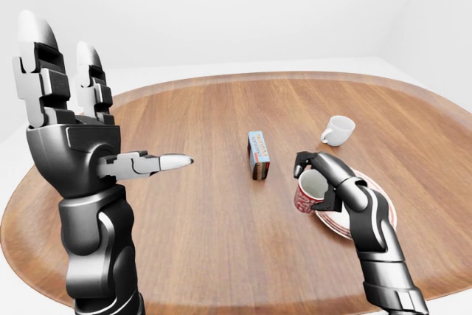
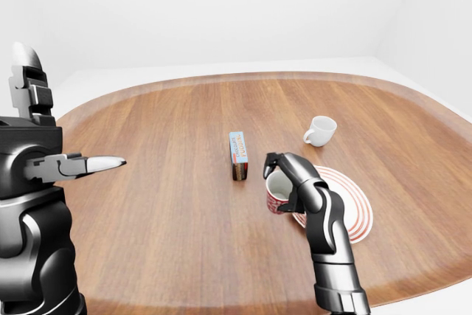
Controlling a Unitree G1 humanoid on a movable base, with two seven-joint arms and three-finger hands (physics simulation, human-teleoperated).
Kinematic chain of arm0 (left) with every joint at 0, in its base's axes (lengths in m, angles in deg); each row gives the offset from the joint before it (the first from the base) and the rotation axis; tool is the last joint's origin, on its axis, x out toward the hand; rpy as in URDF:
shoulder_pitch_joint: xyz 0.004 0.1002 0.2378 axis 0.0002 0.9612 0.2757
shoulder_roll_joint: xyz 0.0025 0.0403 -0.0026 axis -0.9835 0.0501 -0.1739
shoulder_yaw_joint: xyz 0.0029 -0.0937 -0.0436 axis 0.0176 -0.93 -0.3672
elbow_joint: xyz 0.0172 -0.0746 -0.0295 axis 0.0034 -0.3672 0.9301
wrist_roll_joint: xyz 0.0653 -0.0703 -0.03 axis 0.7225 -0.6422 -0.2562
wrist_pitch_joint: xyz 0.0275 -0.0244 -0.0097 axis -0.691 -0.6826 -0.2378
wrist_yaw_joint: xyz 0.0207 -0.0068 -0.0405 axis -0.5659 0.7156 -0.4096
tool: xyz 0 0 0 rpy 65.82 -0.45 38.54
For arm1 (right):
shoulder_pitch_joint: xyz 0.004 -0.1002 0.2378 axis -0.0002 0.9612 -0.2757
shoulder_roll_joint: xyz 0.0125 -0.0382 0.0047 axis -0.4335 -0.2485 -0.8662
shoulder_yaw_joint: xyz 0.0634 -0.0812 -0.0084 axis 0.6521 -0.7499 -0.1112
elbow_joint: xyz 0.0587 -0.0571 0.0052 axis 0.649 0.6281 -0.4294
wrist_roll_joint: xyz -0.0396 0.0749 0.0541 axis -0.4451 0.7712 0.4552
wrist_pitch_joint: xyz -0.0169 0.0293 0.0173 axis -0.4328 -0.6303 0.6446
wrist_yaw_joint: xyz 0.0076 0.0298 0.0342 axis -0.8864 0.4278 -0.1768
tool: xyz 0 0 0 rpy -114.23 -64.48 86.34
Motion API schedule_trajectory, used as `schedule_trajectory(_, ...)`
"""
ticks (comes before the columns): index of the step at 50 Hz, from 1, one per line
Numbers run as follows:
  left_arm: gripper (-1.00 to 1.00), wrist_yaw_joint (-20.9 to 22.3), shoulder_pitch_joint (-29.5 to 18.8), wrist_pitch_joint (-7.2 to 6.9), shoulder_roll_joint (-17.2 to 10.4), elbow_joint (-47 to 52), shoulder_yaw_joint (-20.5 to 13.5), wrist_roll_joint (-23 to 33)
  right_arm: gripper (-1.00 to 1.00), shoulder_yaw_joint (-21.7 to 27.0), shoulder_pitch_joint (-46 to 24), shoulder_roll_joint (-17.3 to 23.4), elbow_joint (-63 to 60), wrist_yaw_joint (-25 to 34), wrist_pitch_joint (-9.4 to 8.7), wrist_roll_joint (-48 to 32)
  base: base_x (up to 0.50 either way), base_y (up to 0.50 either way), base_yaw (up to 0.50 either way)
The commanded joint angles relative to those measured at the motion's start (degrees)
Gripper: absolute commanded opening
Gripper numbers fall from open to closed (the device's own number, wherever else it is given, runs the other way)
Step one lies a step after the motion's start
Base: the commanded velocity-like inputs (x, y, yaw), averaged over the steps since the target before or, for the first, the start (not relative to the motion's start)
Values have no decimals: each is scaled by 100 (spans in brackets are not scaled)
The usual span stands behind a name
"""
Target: Pick up the red mug and put it on the plate
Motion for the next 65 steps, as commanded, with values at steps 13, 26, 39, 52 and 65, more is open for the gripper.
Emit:
schedule_trajectory(13, 100, 6, -2, 0, 13, 36, 21, 25, -100, 756, -454, 1021, 1406, -738, 0, 448, 0, 0, 0)
schedule_trajectory(26, 100, 10, 11, 0, 15, 45, 13, 30, -100, 1025, -395, 1406, 2020, -1191, 0, 639, 0, 0, 0)
schedule_trajectory(39, 100, -2, -24, 0, -25, 101, -53, -34, -100, 1023, -681, 1690, 2867, -1982, 0, 706, 0, 0, 0)
schedule_trajectory(52, 100, -14, -36, 0, -40, 170, -45, -40, -100, 547, -1475, 1696, 4199, -2596, 0, 943, 0, 0, 0)
schedule_trajectory(65, 100, 14, 16, 0, -8, 234, -7, 4, -100, 159, -2183, 1703, 6134, -3903, 291, 1125, 0, 0, 0)
